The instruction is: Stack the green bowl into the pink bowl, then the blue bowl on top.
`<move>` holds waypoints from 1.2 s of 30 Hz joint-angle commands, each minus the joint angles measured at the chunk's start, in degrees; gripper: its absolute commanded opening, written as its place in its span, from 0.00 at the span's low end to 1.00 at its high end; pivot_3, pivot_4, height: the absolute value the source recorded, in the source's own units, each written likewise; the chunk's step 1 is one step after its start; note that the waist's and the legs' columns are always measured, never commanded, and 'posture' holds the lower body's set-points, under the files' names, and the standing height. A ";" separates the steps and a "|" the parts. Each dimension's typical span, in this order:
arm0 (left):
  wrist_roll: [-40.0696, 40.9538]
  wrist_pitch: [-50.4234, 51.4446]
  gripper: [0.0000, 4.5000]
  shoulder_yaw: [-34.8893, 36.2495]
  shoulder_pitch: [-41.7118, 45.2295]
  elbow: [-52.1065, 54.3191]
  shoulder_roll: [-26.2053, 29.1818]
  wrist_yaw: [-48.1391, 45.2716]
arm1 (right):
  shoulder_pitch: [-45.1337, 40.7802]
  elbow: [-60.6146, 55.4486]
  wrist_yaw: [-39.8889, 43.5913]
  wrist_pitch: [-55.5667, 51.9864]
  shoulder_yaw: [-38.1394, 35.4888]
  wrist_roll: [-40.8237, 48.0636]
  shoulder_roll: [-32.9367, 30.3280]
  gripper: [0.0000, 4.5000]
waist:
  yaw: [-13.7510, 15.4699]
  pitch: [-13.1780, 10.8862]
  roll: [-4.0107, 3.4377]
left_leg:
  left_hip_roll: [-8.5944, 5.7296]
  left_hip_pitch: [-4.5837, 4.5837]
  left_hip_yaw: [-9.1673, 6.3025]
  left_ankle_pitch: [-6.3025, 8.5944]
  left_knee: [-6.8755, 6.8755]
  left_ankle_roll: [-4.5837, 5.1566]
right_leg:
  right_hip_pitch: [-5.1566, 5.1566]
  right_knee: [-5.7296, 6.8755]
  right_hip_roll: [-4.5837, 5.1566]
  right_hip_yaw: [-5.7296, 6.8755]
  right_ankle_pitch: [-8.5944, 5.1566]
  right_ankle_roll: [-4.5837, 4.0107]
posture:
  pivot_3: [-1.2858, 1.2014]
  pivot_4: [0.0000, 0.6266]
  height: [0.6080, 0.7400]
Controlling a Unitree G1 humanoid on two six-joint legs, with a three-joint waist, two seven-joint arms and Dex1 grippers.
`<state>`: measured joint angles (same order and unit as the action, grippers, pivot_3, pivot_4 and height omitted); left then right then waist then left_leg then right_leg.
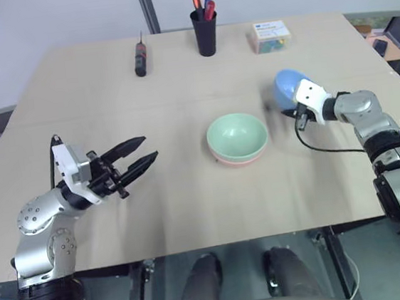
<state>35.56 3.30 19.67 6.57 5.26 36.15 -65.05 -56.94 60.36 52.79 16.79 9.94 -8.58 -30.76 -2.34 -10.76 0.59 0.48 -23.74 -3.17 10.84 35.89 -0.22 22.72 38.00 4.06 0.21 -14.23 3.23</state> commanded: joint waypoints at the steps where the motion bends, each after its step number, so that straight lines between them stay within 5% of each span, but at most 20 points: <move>1: 0.20 -1.04 0.51 -0.07 1.35 -0.61 0.43 -0.79 | 1.85 -15.13 5.62 -1.27 -1.81 4.42 -1.88 0.01 | 0.03 -0.02 -0.03 | 0.00 -0.01 0.00 0.00 -0.01 0.00 | 0.01 -0.01 0.00 0.00 0.00 0.00 | 0.52 0.24 1.00; 12: -1.06 -1.57 0.51 -2.45 5.02 -4.40 0.61 -2.68 | 13.75 -68.47 14.77 -26.74 2.33 12.75 -5.83 0.01 | 0.49 -0.07 -0.12 | 0.02 -0.07 -0.04 0.01 -0.04 0.00 | 0.09 0.00 0.00 0.03 -0.01 0.01 | 0.52 0.24 1.00; 19: -1.33 -1.61 0.51 -3.04 6.77 -6.13 0.85 -3.78 | 15.67 -76.60 14.07 -30.82 4.33 11.58 -7.32 0.01 | 0.53 -0.07 -0.10 | 0.02 -0.07 -0.04 0.01 0.01 0.00 | 0.09 0.00 0.00 0.04 -0.01 0.01 | 0.52 0.24 1.00; 25: -1.37 -1.41 0.51 -3.20 7.41 -6.83 1.16 -4.18 | 14.70 -77.68 11.78 -32.74 4.02 11.45 -6.88 0.52 | 0.45 -0.07 -0.09 | 0.02 -0.07 -0.05 0.01 0.00 0.00 | 0.09 0.00 0.00 0.05 -0.01 0.01 | 0.52 0.24 1.00; 29: -1.07 0.00 0.51 -2.98 8.09 -6.70 0.60 -1.93 | 14.04 -80.54 9.25 -47.91 -0.40 19.62 -4.77 0.91 | 0.43 -0.07 -0.09 | 0.02 -0.07 -0.06 0.00 0.00 0.00 | 0.09 0.02 0.00 0.05 0.00 0.01 | 0.52 0.24 1.00; 36: -2.34 1.32 0.51 -2.26 6.67 -4.79 0.39 3.97 | 20.88 -81.14 1.98 -51.41 -14.98 28.84 -2.86 0.91 | 1.17 -0.04 -0.03 | 0.01 -0.10 -0.08 0.01 -0.01 0.00 | 0.07 -0.03 0.01 0.07 0.00 0.01 | 0.52 0.24 1.00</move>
<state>33.23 4.19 15.78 13.93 -2.22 36.28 -63.08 -37.84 -19.97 56.81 -35.95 -0.10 18.44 -33.33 -1.17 -10.80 0.55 0.49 -23.84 -3.25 10.85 35.88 -0.22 22.79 37.96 4.07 0.29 -14.23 3.25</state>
